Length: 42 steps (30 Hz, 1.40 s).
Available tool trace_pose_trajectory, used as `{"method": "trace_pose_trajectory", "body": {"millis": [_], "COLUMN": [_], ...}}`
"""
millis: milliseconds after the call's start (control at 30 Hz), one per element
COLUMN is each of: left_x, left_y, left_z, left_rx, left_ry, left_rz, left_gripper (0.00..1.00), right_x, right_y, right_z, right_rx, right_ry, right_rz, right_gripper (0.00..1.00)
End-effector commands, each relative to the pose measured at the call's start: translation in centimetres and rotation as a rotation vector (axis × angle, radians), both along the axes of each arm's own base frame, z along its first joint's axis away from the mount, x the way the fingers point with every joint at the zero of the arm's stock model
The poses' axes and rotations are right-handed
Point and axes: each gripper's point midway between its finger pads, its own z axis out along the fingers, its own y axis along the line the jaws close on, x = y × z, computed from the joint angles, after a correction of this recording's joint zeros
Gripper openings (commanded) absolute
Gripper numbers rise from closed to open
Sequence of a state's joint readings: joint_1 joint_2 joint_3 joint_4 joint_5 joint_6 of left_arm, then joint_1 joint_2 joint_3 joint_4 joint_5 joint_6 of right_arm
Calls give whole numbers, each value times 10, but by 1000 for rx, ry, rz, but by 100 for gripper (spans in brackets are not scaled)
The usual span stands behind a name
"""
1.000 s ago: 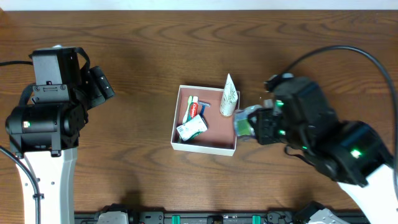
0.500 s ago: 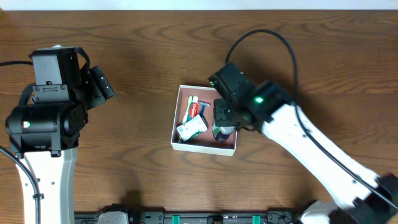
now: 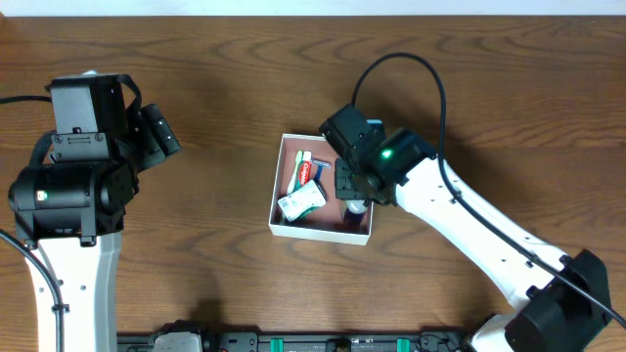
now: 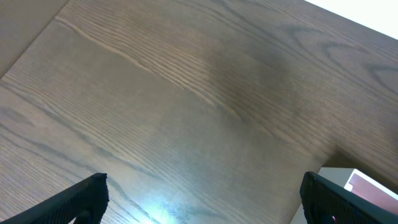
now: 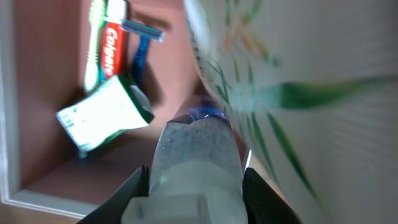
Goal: Pack container
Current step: 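Carry the foam bottle into the box beside the Pantene tube, then release the foam bottle and retract the right arm to the side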
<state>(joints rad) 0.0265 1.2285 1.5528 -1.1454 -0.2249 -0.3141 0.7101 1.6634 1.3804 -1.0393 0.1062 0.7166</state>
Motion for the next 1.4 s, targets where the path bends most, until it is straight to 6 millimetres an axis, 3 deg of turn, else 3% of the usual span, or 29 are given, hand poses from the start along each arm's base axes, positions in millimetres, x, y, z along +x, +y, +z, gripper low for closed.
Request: {"method": "trace_pose_trajectory", "body": {"millis": [0, 233, 367, 533, 700, 800, 867, 967, 1067, 1167, 1367], "left_x": [-1, -1, -1, -1, -1, -1, -1, -1, -1, -1, -1], "left_y": [4, 4, 4, 4, 4, 4, 4, 4, 4, 4, 4], "left_z": [3, 3, 3, 3, 3, 3, 3, 3, 3, 3, 3], "left_rx": [16, 16, 16, 16, 16, 16, 16, 16, 16, 16, 16], "left_ry": [-4, -4, -5, -5, -5, -5, -5, -5, -4, -5, -4], "left_rz": [12, 12, 12, 12, 12, 12, 12, 12, 12, 12, 12], "left_gripper": [98, 98, 98, 98, 98, 98, 98, 98, 98, 98, 98], "right_x": [-4, -1, 4, 4, 0, -7, -12, -17, -17, -22, -38], "right_y": [0, 3, 7, 6, -1, -8, -20, -45, -80, -108, -119], "right_z": [-8, -10, 1, 30, 72, 103, 129, 166, 201, 222, 240], "right_rx": [4, 14, 35, 88, 136, 146, 144, 125, 73, 39, 82], "right_ry": [-2, -22, -64, -139, -249, -343, -432, -569, -716, -805, -863], "right_rz": [-20, -13, 32, 50, 94, 191, 243, 253, 172, 88, 75], "right_gripper": [28, 54, 62, 66, 69, 79, 91, 99, 99, 99, 99]}}
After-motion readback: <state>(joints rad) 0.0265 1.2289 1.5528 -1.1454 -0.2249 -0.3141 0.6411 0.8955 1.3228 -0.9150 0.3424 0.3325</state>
